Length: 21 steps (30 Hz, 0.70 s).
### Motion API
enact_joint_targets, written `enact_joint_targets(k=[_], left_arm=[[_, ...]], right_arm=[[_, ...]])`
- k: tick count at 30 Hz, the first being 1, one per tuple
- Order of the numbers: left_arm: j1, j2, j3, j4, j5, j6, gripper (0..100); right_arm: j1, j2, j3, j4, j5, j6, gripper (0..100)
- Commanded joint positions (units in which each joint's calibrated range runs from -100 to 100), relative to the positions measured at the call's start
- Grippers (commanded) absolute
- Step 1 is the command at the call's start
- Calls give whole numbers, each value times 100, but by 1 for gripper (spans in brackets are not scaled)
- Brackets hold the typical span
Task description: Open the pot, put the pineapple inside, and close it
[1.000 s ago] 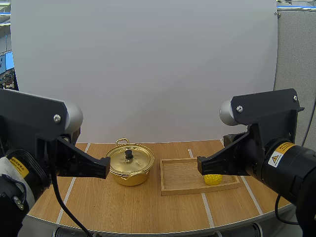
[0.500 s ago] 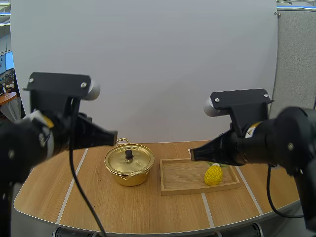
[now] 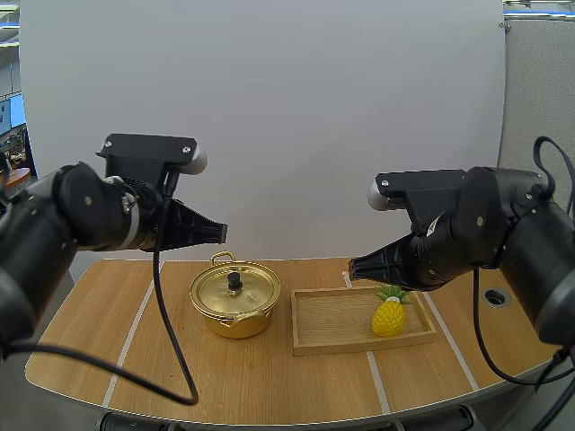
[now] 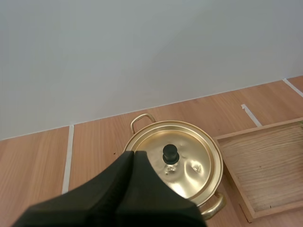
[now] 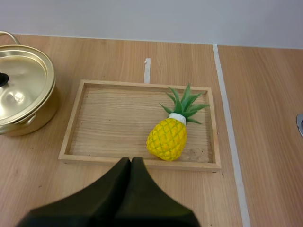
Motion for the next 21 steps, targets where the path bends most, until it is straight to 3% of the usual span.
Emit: enact_joint_targets(k=[1,4,5,10,13,14,15,21], left_arm=[[-22,195,-14,-122,-213,31,0],[-22,226,-14,-122,-330,31,5],[-22,226,-14,-122,-330,31,8],[-22,226,-14,-122,-330,31,39],[-22,226,-14,-122,-330,31,73],[-22,226,-14,-122,-330,31,89],[-22,226,-14,-122,-330,31,100],[-22,299,-14,-135,-330,680,100]], right_arm=[[-22,119,-30,-70,-76,66,0],[-22,119,-30,-70,-95,66,0],[-22,119,-30,-70,-95,66,5],[-22,119,-30,-103,-95,66,64],[-22,119,-30,-103,-95,66,94],[-22,119,-30,-103,-95,66,100],[-22,119,-30,-103,-77,66,100],[-22,119,-30,-92,264,66,100]])
